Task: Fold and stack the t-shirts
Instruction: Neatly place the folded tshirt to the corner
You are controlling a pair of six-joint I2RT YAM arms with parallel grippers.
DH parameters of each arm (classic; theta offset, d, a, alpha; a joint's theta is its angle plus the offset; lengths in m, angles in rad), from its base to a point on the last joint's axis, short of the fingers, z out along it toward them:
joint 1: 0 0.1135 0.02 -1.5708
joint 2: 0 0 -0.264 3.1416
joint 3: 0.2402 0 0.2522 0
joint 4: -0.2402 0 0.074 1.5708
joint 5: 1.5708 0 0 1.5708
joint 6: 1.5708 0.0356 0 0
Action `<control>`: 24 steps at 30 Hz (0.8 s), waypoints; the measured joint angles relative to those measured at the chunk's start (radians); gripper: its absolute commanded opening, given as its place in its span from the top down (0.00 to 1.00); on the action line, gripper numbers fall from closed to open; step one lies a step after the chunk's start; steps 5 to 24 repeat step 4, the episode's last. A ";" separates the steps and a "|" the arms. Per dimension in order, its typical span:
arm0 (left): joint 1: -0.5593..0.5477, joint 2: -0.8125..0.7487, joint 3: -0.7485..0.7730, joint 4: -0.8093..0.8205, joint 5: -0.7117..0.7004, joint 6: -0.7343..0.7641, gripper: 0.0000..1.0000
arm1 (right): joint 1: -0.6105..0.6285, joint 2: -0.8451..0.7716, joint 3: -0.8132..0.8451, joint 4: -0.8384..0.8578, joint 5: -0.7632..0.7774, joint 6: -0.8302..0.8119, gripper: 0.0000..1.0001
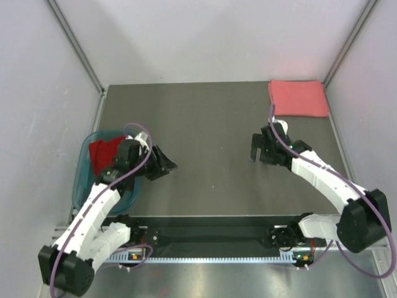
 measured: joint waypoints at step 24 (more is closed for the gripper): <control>0.000 -0.124 -0.110 0.019 -0.016 -0.059 0.37 | 0.003 -0.154 -0.122 -0.014 -0.042 0.013 0.00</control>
